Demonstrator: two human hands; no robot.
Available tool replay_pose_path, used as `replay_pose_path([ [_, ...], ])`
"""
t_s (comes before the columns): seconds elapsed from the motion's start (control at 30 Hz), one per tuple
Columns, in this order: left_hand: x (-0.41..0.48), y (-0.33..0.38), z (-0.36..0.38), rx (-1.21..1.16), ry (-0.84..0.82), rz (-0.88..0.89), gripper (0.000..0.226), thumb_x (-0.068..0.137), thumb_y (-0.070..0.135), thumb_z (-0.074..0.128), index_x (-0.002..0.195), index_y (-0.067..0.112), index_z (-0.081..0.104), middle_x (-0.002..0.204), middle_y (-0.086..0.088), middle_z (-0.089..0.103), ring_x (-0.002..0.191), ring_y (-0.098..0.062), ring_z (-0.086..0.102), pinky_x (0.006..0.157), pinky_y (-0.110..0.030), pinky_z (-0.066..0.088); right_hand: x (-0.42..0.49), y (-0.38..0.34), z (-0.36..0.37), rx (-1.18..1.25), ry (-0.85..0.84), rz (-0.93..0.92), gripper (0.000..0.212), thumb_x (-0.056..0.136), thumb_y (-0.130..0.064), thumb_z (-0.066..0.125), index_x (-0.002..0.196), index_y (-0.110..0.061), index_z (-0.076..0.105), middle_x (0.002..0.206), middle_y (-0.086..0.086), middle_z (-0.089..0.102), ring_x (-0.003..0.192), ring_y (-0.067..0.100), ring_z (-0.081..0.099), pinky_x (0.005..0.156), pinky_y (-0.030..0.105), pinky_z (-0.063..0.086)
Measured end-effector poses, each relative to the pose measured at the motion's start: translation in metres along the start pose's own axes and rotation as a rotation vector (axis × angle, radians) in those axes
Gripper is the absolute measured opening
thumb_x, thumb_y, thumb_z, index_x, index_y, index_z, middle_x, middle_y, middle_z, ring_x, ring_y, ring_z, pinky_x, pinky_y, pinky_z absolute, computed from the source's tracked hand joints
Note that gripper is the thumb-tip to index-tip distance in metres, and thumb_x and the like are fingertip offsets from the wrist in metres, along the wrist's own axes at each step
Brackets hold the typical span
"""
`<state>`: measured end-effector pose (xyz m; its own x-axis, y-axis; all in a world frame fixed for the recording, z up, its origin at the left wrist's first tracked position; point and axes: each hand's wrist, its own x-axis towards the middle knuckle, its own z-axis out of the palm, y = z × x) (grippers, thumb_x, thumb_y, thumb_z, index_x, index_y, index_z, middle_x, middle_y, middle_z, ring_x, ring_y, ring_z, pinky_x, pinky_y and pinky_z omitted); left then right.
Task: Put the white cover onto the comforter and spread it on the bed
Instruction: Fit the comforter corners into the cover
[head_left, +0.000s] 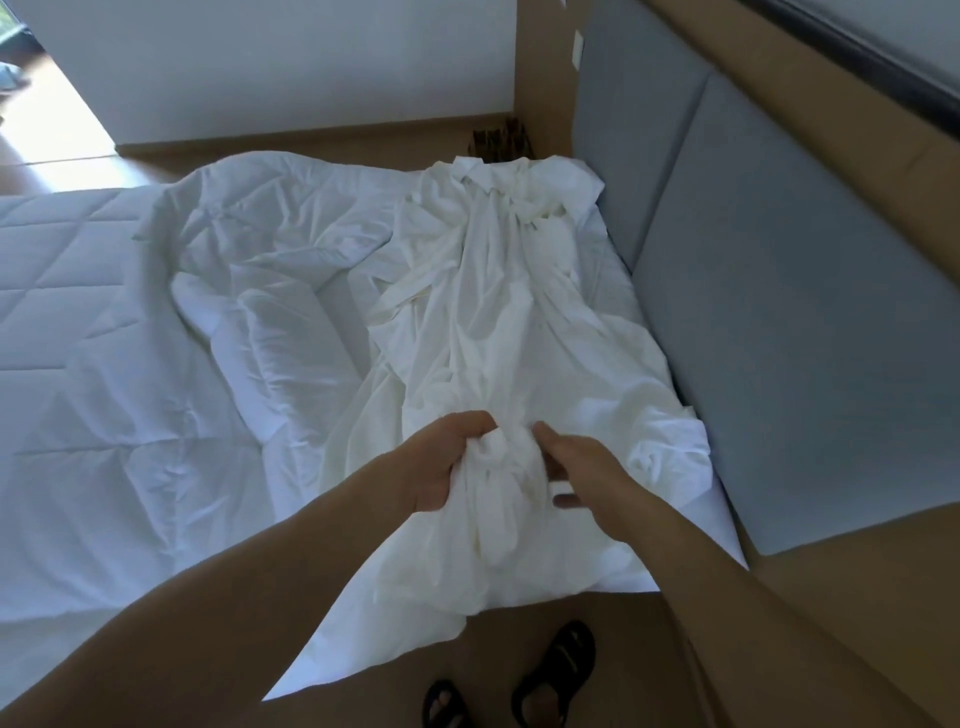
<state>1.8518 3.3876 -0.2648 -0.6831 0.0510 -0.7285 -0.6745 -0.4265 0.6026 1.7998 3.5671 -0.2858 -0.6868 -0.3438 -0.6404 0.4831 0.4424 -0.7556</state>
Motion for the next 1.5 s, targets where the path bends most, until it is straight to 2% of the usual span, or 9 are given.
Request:
replay_pose_path([
  [0.2, -0.016, -0.018, -0.030, 0.063, -0.072, -0.039, 0.062, 0.072, 0.005, 0.064, 0.133, -0.004, 0.055, 0.129, -0.030, 0.058, 0.113, -0.043, 0.060, 0.101, -0.055, 0.048, 0.004, 0.007, 0.024, 0.103, -0.136, -0.038, 0.035, 0.097, -0.032, 0.061, 0.099, 0.001, 0.072, 0.087, 0.009, 0.074, 0.081, 0.023, 0.068, 0.091, 0.045, 0.055],
  [0.4, -0.026, -0.024, -0.044, 0.119, 0.025, -0.020, 0.061, 0.066, -0.005, 0.063, 0.127, -0.003, 0.058, 0.124, -0.026, 0.064, 0.109, -0.045, 0.064, 0.089, -0.053, 0.056, 0.008, -0.001, 0.045, 0.167, -0.076, 0.105, 0.043, 0.096, -0.046, 0.059, 0.103, -0.006, 0.070, 0.095, 0.012, 0.075, 0.087, 0.026, 0.072, 0.083, 0.042, 0.057],
  [0.6, -0.036, -0.030, -0.056, 0.150, 0.160, -0.009, 0.054, 0.061, -0.006, 0.060, 0.116, -0.006, 0.063, 0.115, -0.024, 0.068, 0.103, -0.043, 0.066, 0.085, -0.052, 0.058, 0.013, -0.002, 0.067, 0.172, -0.093, 0.075, 0.018, 0.094, -0.012, 0.066, 0.081, 0.000, 0.068, 0.071, 0.011, 0.064, 0.057, 0.016, 0.057, 0.060, 0.029, 0.052],
  [0.87, -0.042, -0.015, -0.065, 0.133, 0.293, 0.234, 0.025, 0.054, -0.001, 0.056, 0.076, 0.004, 0.065, 0.072, -0.009, 0.066, 0.072, -0.030, 0.062, 0.069, -0.038, 0.053, -0.010, -0.058, 0.072, -0.556, 0.126, -0.428, 0.033, 0.098, -0.032, 0.056, 0.069, -0.017, 0.053, 0.067, -0.006, 0.062, 0.062, 0.011, 0.056, 0.062, 0.028, 0.043],
  [1.07, -0.039, -0.011, -0.052, 0.048, -0.177, 0.367, 0.036, 0.081, -0.002, 0.064, 0.117, -0.002, 0.061, 0.109, -0.020, 0.067, 0.103, -0.035, 0.066, 0.085, -0.043, 0.056, -0.016, -0.092, 0.093, -0.117, -0.081, -0.461, 0.032, 0.095, -0.022, 0.062, 0.066, -0.013, 0.052, 0.052, -0.004, 0.053, 0.048, 0.008, 0.048, 0.054, 0.021, 0.043],
  [1.17, -0.025, -0.016, -0.046, 0.040, 0.006, 0.431, 0.038, 0.077, 0.001, 0.071, 0.113, -0.007, 0.063, 0.105, -0.020, 0.068, 0.103, -0.035, 0.068, 0.083, -0.039, 0.056, -0.010, -0.093, 0.095, -0.027, -0.228, -0.443, 0.033, 0.096, -0.019, 0.062, 0.064, -0.011, 0.053, 0.054, -0.001, 0.057, 0.052, 0.010, 0.051, 0.056, 0.020, 0.045],
  [1.33, -0.011, -0.014, -0.050, 0.056, 0.203, 0.282, 0.046, 0.069, 0.010, 0.079, 0.114, 0.007, 0.069, 0.105, -0.015, 0.074, 0.100, -0.035, 0.070, 0.087, -0.047, 0.057, 0.023, -0.068, 0.065, -0.063, 0.045, -0.402, 0.006, 0.094, -0.018, 0.064, 0.095, -0.015, 0.069, 0.087, -0.002, 0.072, 0.081, 0.013, 0.068, 0.076, 0.029, 0.053],
  [1.4, -0.008, -0.013, -0.054, -0.059, 0.251, 0.197, 0.061, 0.064, 0.022, 0.081, 0.120, 0.006, 0.066, 0.107, -0.017, 0.073, 0.099, -0.037, 0.070, 0.087, -0.051, 0.057, 0.035, -0.040, 0.051, -0.137, 0.097, -0.310, 0.038, 0.090, -0.012, 0.065, 0.127, -0.020, 0.060, 0.118, -0.004, 0.065, 0.111, 0.016, 0.061, 0.092, 0.030, 0.048],
  [1.5, -0.008, -0.012, -0.059, -0.178, 0.194, 0.096, 0.060, 0.073, 0.031, 0.079, 0.127, 0.010, 0.061, 0.117, -0.018, 0.070, 0.107, -0.037, 0.067, 0.093, -0.052, 0.054, 0.035, 0.005, 0.043, -0.262, -0.154, -0.227, 0.074, 0.087, -0.007, 0.067, 0.151, -0.025, 0.034, 0.138, -0.011, 0.043, 0.130, 0.011, 0.041, 0.102, 0.028, 0.038],
])
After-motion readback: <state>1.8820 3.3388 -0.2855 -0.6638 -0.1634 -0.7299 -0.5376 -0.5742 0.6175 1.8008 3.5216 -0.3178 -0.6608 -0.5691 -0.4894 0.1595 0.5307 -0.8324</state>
